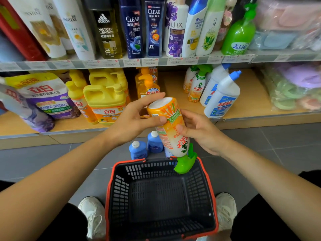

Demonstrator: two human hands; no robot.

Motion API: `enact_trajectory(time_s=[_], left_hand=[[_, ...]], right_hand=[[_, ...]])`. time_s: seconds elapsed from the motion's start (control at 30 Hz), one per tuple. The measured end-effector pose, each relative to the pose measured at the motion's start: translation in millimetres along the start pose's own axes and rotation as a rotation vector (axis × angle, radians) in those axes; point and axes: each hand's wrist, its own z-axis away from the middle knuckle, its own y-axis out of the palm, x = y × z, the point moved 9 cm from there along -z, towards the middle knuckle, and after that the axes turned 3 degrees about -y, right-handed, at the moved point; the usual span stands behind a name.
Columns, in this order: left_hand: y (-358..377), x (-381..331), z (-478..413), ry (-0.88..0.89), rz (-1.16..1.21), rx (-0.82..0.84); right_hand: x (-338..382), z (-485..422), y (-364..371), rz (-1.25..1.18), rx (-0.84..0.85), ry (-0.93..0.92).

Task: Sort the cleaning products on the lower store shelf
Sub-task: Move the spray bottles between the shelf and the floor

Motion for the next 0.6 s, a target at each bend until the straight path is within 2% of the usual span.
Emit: enact_trajectory(time_s=[0.17,0.27,0.33,0.43,0.5,0.6], left_hand=[[-6.5,5.9,-0.9,-0.019,0.014,-0.169],[-9.3,7.9,1.2,-0.016,-0.040,-0.282],[-7.4,9.7,1.8,-0.019,-0.064,-0.284],[-7.1,4.9,1.1,0.037,-0.075,-0.230],[-9.6,-8.2,0.9,0.144,-0.186,-0.191],[-7.4,-20.1,-0.5,0.240,-0.264,-0.098]], right_hand=[[-1.9,-0.6,11.3,0.126,-0.028,-0.020],[-0.7,0.4,2.4,0.270,-0.197,-0.012],[-1.0,1.0,-5.7,0.299,-0.273,-0.018],[-5.8,0.1,-13.9,0.130,-0.233,0.022],[-8.5,-0.6,-12.5,-0.052,-0.148,0.057],[-10.2,-1.9,-6.0,-0.158,-0.025,0.086]])
